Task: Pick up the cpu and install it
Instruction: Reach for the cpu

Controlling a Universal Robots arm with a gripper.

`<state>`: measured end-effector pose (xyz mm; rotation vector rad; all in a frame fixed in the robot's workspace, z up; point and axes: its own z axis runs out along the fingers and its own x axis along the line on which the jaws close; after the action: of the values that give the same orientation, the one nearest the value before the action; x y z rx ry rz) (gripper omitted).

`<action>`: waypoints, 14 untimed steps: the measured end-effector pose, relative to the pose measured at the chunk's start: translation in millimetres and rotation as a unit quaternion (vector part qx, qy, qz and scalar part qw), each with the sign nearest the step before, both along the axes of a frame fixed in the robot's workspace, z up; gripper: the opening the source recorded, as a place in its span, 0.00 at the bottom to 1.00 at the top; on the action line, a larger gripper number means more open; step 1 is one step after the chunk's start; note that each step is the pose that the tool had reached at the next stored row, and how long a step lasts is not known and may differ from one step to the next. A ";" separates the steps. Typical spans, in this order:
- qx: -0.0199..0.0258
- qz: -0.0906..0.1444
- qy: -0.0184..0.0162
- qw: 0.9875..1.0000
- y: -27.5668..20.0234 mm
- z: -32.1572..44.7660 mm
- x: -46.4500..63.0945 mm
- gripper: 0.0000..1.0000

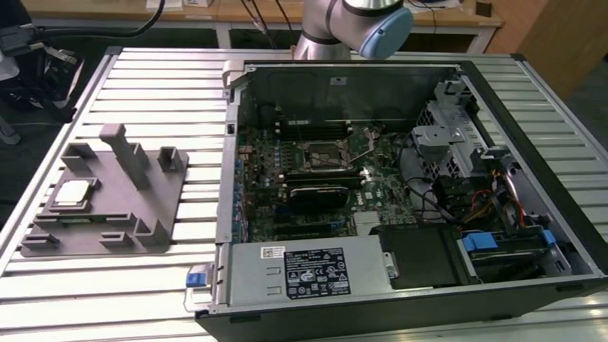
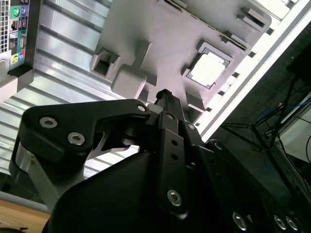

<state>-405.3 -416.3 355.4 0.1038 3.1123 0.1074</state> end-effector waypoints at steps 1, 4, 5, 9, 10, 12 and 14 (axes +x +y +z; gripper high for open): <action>0.000 0.000 0.000 1.000 -0.5 -1.0 -0.7 0.11; 0.000 0.000 0.000 1.000 -2.0 -4.2 -2.9 0.11; 0.000 0.000 0.000 1.000 -2.6 -5.3 -3.7 0.11; 0.000 0.000 0.000 1.000 -4.7 -9.4 -6.7 0.11; 0.000 0.000 0.000 1.000 -5.1 -10.4 -7.4 0.11; 0.000 0.000 0.000 1.000 -5.9 -12.5 -8.7 0.11; 0.000 0.000 0.000 1.000 -6.7 -14.6 -10.2 0.11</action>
<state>-415.5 -423.0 340.8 0.1023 3.1123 0.1076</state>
